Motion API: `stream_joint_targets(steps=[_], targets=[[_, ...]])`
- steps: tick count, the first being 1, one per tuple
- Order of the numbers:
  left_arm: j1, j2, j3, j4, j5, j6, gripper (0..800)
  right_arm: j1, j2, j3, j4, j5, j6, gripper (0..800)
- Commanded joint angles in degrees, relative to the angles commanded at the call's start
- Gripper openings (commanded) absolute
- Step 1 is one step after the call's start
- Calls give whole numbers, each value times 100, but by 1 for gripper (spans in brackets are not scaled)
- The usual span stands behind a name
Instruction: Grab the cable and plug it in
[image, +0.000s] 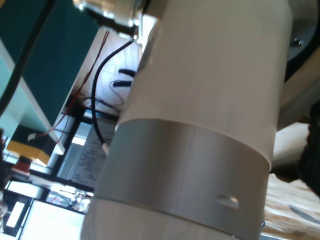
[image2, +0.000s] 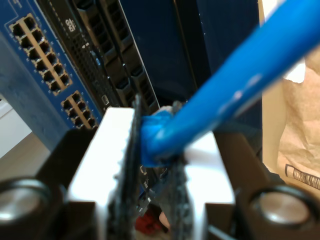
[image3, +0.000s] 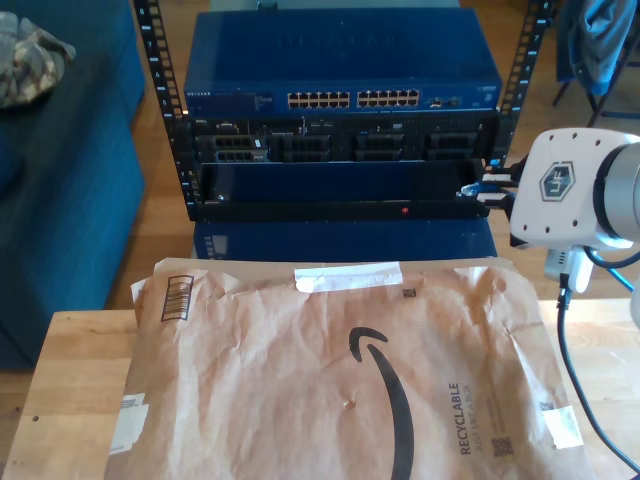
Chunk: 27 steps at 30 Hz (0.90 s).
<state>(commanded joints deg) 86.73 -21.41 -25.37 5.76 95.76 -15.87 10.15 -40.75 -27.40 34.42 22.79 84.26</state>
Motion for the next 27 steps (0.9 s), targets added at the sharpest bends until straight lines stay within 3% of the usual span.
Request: stream_joint_targets(steps=[3,6,12,20,27], targets=[[44,-105,132,0,-105,132,799,0,53,0,-9,-9,0,2],[325,-378,510,-9,-703,185,800,0,132,-9,0,-35,0,2],[642,-431,571,-9,-1011,835,799,0,237,-44,0,-44,0,2],[1178,-607,1240,-35,-2365,1538,800,0,308,0,-26,-44,-18,2],[1275,-774,1802,-70,-3349,1556,800,-9,325,70,-79,-571,0,2]])
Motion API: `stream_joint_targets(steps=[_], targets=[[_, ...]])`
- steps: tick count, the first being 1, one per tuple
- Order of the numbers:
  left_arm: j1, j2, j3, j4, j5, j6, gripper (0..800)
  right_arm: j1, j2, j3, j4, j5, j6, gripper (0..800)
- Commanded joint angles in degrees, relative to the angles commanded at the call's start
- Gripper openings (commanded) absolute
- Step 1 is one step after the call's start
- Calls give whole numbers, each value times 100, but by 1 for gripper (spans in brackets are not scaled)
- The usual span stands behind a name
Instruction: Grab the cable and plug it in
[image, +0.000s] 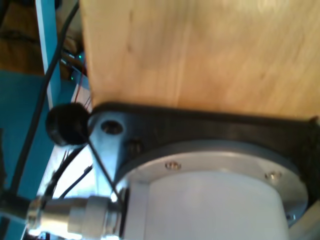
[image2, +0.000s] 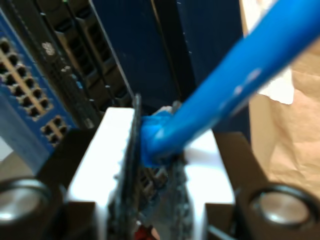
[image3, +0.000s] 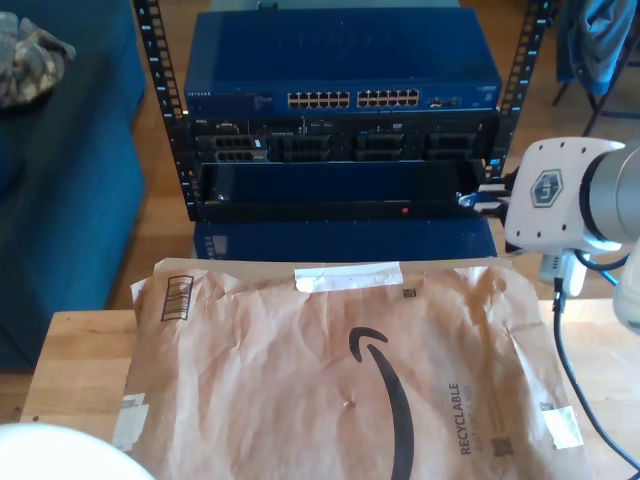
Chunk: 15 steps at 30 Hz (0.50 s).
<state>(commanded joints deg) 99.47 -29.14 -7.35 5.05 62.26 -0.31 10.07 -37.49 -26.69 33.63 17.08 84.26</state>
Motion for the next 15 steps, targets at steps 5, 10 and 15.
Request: stream_joint_targets(steps=[5,10,15], targets=[[26,62,149,-141,-255,-18,800,9,123,26,18,-141,9,2],[26,70,141,-229,-229,-9,800,88,545,88,18,-554,9,2],[26,70,141,-229,-229,-9,800,158,905,53,18,-677,-9,2]])
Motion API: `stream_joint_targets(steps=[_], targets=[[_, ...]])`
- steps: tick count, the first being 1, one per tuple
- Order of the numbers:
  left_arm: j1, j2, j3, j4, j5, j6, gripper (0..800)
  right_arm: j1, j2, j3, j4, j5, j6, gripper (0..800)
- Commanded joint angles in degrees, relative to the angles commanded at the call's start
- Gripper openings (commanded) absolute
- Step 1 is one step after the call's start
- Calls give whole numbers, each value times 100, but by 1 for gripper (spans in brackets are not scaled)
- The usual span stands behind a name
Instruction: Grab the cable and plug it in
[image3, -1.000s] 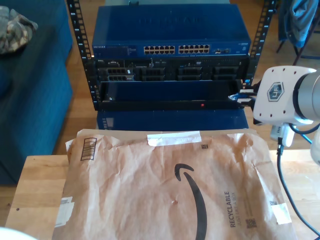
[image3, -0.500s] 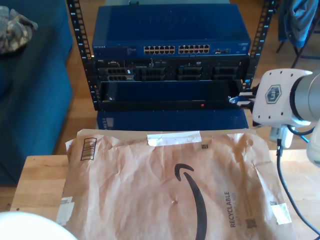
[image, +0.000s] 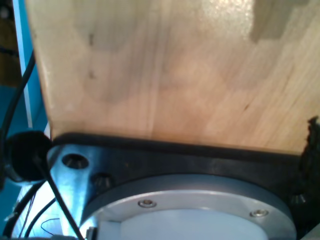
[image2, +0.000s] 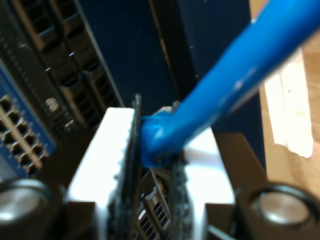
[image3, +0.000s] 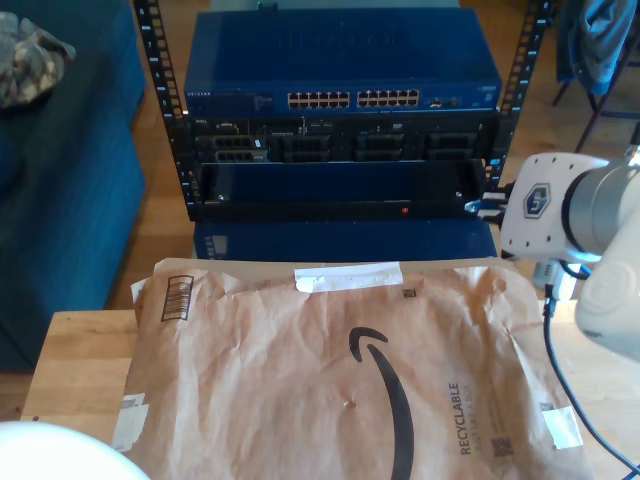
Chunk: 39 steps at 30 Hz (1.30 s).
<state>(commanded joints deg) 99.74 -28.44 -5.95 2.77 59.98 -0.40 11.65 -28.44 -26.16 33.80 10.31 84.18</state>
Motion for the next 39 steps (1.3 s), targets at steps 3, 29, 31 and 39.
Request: stream_joint_targets(steps=[3,29,31,39], targets=[[0,0,0,0,0,0,800,185,97,-185,0,0,-9,2],[0,0,0,0,0,0,800,1108,1020,-1055,-35,-571,9,0],[0,0,0,0,0,0,800,1073,985,-1020,-53,-571,-9,0],[0,0,0,0,0,0,800,1090,826,-853,-273,-624,-26,0]])
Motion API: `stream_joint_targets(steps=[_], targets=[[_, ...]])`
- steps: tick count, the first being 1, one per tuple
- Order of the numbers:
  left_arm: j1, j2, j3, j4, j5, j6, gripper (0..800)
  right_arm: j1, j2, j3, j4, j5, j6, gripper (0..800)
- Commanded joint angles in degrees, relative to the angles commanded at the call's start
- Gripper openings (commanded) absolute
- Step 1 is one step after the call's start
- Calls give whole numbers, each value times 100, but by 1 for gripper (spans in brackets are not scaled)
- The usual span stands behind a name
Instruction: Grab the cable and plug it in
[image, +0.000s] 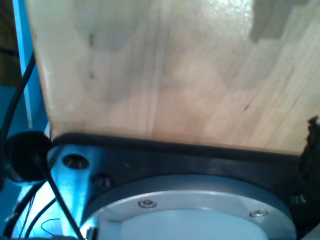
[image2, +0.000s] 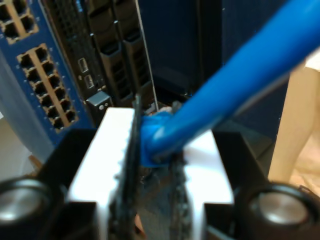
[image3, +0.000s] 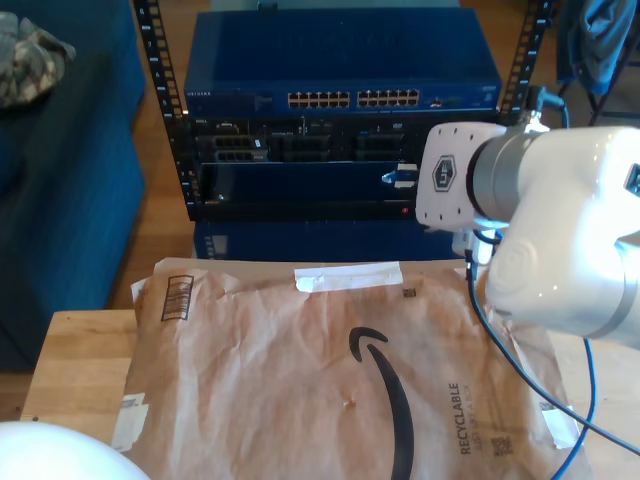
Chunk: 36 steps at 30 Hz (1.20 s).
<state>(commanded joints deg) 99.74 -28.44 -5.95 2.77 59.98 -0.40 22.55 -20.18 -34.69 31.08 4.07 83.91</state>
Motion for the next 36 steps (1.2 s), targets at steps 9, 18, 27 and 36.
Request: stream_joint_targets(steps=[9,18,27,36], targets=[[0,0,0,0,0,0,800,-44,281,-132,-387,-835,-44,0],[0,0,0,0,0,0,800,26,501,70,-1055,-1916,-44,0],[0,0,0,0,0,0,800,158,765,448,-1090,-3209,-44,1],[0,0,0,0,0,0,800,255,888,721,-1336,-4158,-18,0]])
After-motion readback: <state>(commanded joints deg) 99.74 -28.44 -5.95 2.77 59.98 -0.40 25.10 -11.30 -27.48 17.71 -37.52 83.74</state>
